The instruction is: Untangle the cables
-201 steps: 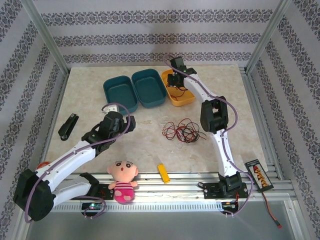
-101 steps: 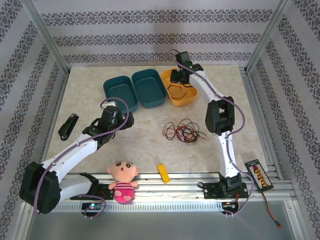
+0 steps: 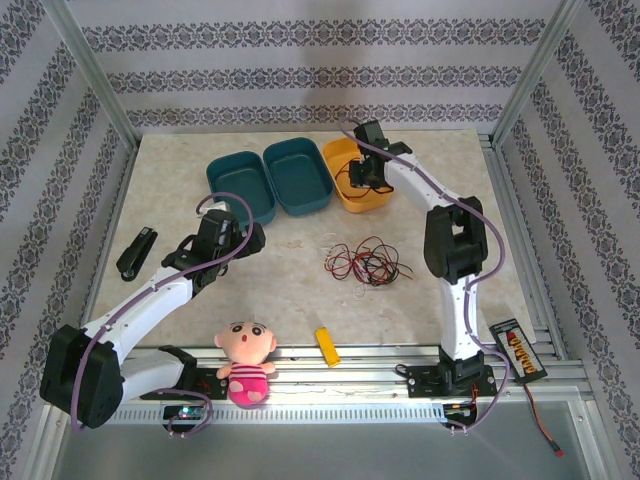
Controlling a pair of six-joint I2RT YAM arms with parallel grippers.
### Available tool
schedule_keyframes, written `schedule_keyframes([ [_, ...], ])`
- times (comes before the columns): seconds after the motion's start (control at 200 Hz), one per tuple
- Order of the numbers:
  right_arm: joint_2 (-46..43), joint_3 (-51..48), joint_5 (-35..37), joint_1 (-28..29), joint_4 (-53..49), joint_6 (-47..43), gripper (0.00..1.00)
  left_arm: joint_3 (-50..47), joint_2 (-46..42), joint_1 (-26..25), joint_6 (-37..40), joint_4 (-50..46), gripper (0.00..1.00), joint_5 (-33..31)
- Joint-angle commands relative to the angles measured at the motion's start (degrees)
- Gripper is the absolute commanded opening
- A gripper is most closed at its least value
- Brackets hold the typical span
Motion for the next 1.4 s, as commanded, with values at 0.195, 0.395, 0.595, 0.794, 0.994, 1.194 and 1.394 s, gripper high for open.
schedule_keyframes([
  [0.195,-14.44,-15.05,7.4,1.81,2.97,2.01,0.25,-0.16,-0.46,1.72,-0.58,0.09,0.99,0.87],
  [0.395,-16.57,-22.33,8.03,0.03,4.25,3.15,0.25,0.27,-0.28,1.98,0.07,0.34,0.99,0.59],
  [0.595,-12.32,-20.63,7.29,-1.27,3.63,2.26,0.24,1.42,1.13,2.2,0.06,0.77,0.99,1.37],
  [0.794,-7.5,-18.02,7.85,-1.51,4.21,2.22,0.23,1.14,0.96,2.27,-0.56,1.25,0.99,1.78],
  [0.994,-4.33,-15.32,8.09,-1.64,4.37,1.51,0.23,0.97,0.19,2.25,-0.33,0.73,0.99,1.43],
  [1.194,-1.87,-11.52,8.84,-1.62,3.71,0.3,0.22,0.87,0.1,2.31,-0.5,0.93,0.99,1.43],
  [1.394,-0.47,-8.84,8.19,-1.29,3.29,-0.27,0.23,0.8,0.15,2.35,-0.5,1.32,0.99,1.43],
])
